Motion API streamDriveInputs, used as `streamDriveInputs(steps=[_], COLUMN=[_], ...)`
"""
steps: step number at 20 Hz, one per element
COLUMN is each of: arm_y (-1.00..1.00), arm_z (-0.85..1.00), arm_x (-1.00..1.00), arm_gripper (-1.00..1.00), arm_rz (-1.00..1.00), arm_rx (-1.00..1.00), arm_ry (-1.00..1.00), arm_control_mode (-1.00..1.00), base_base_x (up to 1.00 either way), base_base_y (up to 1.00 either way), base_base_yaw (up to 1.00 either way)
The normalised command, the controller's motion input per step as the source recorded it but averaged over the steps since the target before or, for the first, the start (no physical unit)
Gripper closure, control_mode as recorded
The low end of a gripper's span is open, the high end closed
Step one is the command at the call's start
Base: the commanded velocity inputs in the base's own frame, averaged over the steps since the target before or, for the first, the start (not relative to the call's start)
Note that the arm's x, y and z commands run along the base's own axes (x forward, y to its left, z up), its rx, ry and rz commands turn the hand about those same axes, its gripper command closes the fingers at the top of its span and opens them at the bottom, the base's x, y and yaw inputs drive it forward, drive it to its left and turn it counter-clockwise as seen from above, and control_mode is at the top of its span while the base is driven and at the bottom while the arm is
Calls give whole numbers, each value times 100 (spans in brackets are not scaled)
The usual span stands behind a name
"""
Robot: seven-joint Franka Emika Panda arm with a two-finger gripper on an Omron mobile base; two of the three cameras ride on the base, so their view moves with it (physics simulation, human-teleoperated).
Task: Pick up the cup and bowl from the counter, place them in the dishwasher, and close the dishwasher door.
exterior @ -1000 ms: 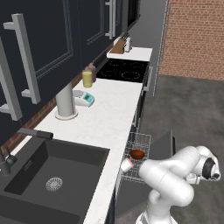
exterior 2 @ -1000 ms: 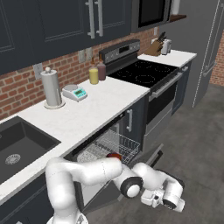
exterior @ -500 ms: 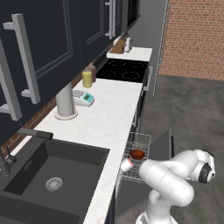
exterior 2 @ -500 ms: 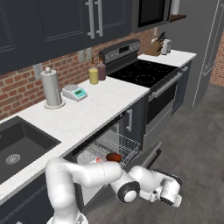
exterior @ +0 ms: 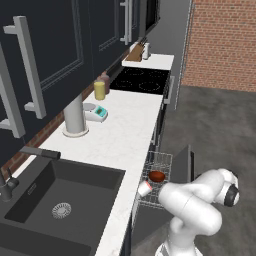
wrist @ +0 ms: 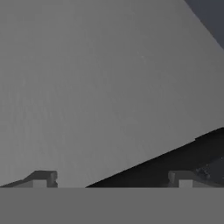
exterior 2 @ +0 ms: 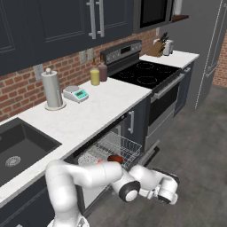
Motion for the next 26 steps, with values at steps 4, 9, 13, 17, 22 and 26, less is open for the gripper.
streamDriveInputs(steps=[4,9,13,17,22,26], arm_y=[100,100,100,100,100,100], arm_z=[19,25,28,24,16,4], arm_x=[46,56,60,62,66,67], arm_gripper=[-100,-100,-100,-100,-100,-100], arm_rz=[0,0,0,0,0,-2], arm_rx=[4,1,0,-1,-5,-8], arm_ry=[0,0,0,0,0,0], arm_control_mode=[-100,-100,-100,-100,-100,-100], base_base_x=[0,0,0,0,0,0], base_base_y=[0,0,0,0,0,0], base_base_yaw=[0,0,0,0,0,0])
